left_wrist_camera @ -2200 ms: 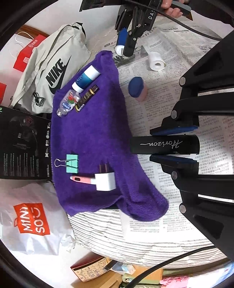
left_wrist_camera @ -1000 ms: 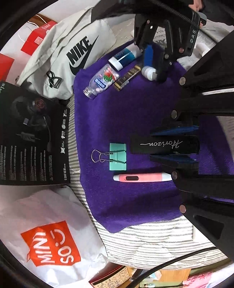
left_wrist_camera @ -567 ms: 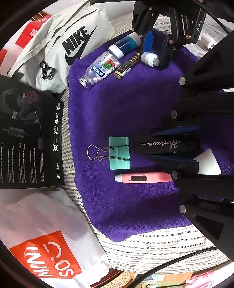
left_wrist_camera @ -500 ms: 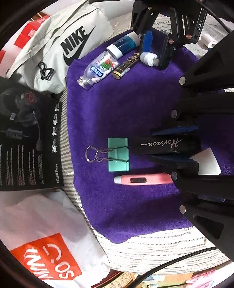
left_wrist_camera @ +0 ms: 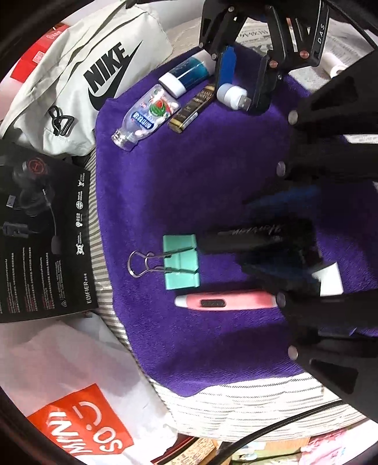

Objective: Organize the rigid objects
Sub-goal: 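Place the Horizon case beside the charger while the right sets the bulb by the dark bottle, then grasp the blue-lidded pink jar with the left gripper while the right grasps the white pill bottle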

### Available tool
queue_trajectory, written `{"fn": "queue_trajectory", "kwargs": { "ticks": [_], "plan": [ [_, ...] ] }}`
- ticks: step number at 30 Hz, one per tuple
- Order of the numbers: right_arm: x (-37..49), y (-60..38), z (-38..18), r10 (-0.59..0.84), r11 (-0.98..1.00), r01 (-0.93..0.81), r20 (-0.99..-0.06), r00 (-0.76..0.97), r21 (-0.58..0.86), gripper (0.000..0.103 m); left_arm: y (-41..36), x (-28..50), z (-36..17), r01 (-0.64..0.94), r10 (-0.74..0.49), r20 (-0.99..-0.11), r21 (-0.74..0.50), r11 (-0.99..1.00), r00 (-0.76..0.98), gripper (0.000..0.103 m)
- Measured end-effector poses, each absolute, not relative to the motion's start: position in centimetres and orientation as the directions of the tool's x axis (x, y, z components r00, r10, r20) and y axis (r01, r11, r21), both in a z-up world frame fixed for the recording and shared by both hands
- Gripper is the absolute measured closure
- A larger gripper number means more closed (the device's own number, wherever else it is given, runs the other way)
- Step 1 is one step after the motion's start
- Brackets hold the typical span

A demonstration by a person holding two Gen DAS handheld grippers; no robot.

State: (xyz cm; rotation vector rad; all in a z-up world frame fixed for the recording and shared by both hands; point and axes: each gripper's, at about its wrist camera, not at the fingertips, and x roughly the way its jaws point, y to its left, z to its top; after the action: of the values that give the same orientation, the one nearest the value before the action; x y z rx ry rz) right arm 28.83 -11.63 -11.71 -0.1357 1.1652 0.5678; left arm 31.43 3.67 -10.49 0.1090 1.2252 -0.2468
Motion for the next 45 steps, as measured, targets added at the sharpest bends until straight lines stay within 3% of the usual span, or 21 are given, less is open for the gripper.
{"fn": "queue_trajectory", "kwargs": {
  "ticks": [7,11,16,22,33,34,36,38,45],
  "plan": [
    [27.0,-13.4,-10.3,0.336,0.882,-0.432,-0.894,0.297,0.188,0.058,3.8,28.8,-8.5,0.223,-0.110,-0.936,-0.034,0.974,0.335,0.062],
    [25.1,-15.0,-8.6,0.337,0.892,-0.411,-0.880,0.335,0.185,0.052,3.3,26.6,-6.7,0.235,-0.137,-0.921,-0.052,0.971,0.363,0.062],
    [21.2,-17.2,-7.1,0.311,0.909,-0.386,-0.873,0.376,0.157,0.050,1.9,22.4,-5.2,0.280,-0.213,-0.900,-0.108,0.954,0.380,0.055],
    [16.5,-20.7,-6.5,0.341,0.922,-0.318,-0.853,0.395,0.221,0.048,-1.3,18.7,-5.7,0.372,-0.264,-0.892,-0.120,0.921,0.366,0.043],
    [11.5,-23.4,-8.1,0.318,0.942,-0.231,-0.867,0.385,0.242,0.048,-4.8,19.0,-9.2,0.410,-0.162,-0.930,-0.014,0.912,0.329,0.043],
    [11.3,-23.5,-8.4,0.317,0.942,-0.230,-0.870,0.378,0.244,0.048,-4.9,19.0,-9.4,0.414,-0.158,-0.933,-0.011,0.910,0.324,0.044],
    [11.0,-23.5,-9.0,0.319,0.942,-0.228,-0.875,0.365,0.248,0.048,-5.3,19.0,-9.8,0.423,-0.154,-0.934,-0.004,0.906,0.322,0.060],
    [10.8,-23.4,-9.2,0.317,0.942,-0.230,-0.878,0.358,0.246,0.048,-5.6,18.9,-10.0,0.436,-0.161,-0.938,-0.012,0.900,0.307,0.068],
    [11.3,-22.2,-9.2,0.344,0.931,-0.249,-0.872,0.349,0.268,0.048,-4.8,18.9,-9.5,0.425,-0.161,-0.928,-0.004,0.905,0.335,0.069]
  ]
}}
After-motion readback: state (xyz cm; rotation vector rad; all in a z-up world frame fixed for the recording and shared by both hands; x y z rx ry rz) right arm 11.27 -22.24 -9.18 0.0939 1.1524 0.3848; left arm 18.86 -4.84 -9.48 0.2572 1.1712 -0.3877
